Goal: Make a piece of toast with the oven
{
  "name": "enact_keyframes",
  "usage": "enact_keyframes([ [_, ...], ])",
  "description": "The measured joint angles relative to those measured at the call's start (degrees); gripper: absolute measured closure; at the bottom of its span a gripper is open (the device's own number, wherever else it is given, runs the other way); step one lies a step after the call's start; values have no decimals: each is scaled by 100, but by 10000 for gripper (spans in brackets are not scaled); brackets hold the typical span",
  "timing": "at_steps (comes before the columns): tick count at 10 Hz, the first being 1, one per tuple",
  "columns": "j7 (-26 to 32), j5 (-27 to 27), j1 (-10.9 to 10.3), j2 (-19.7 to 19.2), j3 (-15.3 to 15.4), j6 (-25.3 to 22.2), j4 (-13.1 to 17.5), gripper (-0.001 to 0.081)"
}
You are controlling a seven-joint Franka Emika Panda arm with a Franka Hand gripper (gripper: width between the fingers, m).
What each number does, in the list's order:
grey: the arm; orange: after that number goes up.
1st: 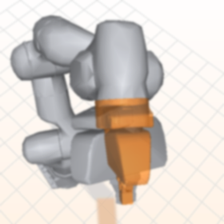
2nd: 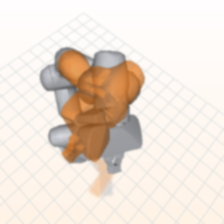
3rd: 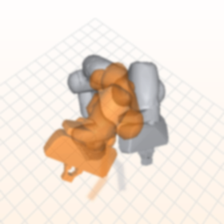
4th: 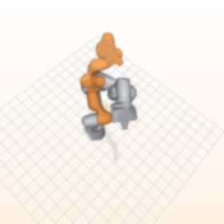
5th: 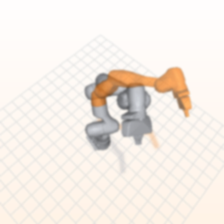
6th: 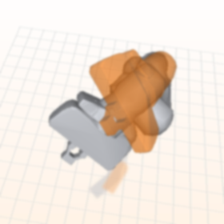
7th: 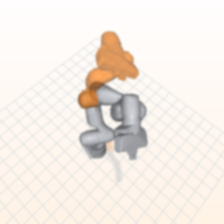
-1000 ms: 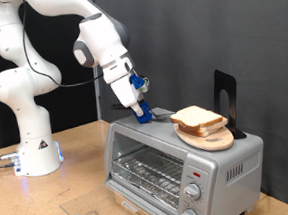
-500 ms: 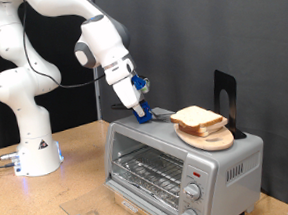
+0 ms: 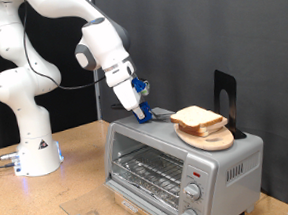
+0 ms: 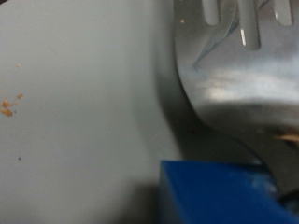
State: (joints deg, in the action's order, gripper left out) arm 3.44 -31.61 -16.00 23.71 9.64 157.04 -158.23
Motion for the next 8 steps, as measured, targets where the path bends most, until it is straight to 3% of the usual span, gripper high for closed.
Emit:
enact_keyframes([
  [5, -5, -38, -42, -6, 8, 19, -1, 25],
  [6, -10, -38, -43, -7, 16, 19, -2, 206],
  [7, -24, -37, -42, -7, 23, 19, -4, 206],
  [8, -37, -37, -42, -7, 29, 19, -4, 318],
])
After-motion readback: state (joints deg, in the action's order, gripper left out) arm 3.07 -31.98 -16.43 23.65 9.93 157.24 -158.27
